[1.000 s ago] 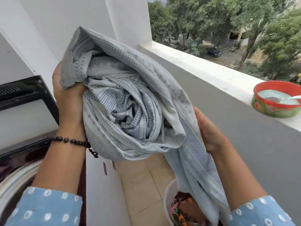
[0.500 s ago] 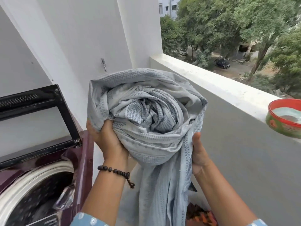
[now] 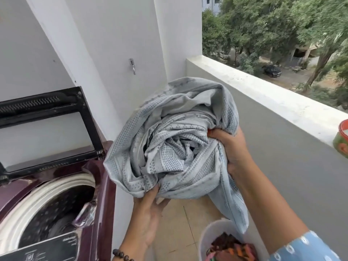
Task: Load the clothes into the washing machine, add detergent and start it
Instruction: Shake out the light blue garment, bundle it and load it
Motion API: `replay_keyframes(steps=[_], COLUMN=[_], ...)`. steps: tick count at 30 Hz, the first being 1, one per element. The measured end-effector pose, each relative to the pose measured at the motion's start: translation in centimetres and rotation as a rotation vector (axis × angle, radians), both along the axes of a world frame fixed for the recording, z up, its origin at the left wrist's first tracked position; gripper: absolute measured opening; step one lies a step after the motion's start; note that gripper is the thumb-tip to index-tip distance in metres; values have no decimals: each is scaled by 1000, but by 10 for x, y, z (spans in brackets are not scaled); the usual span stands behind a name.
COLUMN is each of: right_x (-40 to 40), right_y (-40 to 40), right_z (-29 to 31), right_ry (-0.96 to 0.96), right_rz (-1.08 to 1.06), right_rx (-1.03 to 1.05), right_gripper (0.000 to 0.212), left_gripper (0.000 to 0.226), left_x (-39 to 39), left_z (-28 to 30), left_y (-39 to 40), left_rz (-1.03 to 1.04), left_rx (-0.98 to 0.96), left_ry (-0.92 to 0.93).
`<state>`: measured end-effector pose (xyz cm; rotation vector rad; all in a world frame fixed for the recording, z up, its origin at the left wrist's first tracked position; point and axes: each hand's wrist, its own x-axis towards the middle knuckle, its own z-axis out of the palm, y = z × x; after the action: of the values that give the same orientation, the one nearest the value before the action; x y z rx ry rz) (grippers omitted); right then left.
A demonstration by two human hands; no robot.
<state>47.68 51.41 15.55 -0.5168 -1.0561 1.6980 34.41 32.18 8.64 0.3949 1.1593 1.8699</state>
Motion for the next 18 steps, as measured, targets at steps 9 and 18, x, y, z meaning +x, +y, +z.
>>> replay_keyframes(steps=[9,18], right_x=[19,-20], right_y=[34,3], right_z=[21,45], right_ry=[-276,-655], right_rz=[286,533], right_rx=[241,671], right_gripper=[74,81], left_gripper=[140,126], left_x=[-109,-70], left_z=[85,102], left_y=[-65,25], left_rz=[-152,-263], left_rx=[-87,-123], left_ry=[542,1064])
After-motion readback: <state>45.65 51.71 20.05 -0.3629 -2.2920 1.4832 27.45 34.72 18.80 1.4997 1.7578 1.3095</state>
